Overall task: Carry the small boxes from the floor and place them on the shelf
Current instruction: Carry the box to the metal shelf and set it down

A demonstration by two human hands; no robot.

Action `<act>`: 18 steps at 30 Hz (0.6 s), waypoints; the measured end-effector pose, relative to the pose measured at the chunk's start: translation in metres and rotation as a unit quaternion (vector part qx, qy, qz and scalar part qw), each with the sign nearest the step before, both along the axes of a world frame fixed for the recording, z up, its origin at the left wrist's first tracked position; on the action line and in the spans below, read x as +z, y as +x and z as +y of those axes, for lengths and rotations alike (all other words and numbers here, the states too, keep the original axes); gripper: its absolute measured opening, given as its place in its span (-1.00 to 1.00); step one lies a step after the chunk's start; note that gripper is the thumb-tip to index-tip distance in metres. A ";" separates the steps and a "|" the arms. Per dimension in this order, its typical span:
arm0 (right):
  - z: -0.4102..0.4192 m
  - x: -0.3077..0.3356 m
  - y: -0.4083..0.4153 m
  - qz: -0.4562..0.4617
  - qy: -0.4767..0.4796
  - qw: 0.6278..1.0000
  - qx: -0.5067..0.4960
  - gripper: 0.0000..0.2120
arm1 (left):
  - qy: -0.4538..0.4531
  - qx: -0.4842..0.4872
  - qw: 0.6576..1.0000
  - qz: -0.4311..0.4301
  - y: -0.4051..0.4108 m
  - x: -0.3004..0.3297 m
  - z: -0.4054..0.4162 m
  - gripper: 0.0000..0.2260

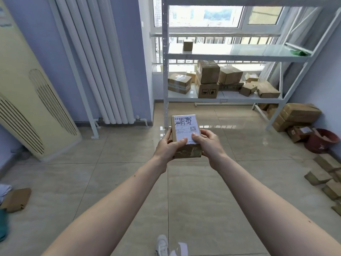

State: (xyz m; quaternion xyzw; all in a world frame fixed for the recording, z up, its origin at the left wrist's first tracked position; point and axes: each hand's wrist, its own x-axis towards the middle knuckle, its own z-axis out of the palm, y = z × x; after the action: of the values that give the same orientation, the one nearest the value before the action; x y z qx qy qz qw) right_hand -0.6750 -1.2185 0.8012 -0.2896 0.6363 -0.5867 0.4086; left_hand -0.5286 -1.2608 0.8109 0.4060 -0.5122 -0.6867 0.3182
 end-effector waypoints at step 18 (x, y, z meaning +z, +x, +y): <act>-0.267 0.033 -0.124 0.008 -0.028 1.000 -0.005 -0.72 | -0.033 -0.047 0.998 0.000 -0.133 0.011 -0.291 -0.52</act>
State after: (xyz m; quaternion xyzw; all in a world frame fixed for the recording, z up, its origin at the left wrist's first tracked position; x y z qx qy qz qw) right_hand -0.7989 -1.4850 0.8339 -0.3024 0.6245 -0.6042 0.3918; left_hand -0.6611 -1.5518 0.8214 0.3707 -0.5531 -0.6836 0.2990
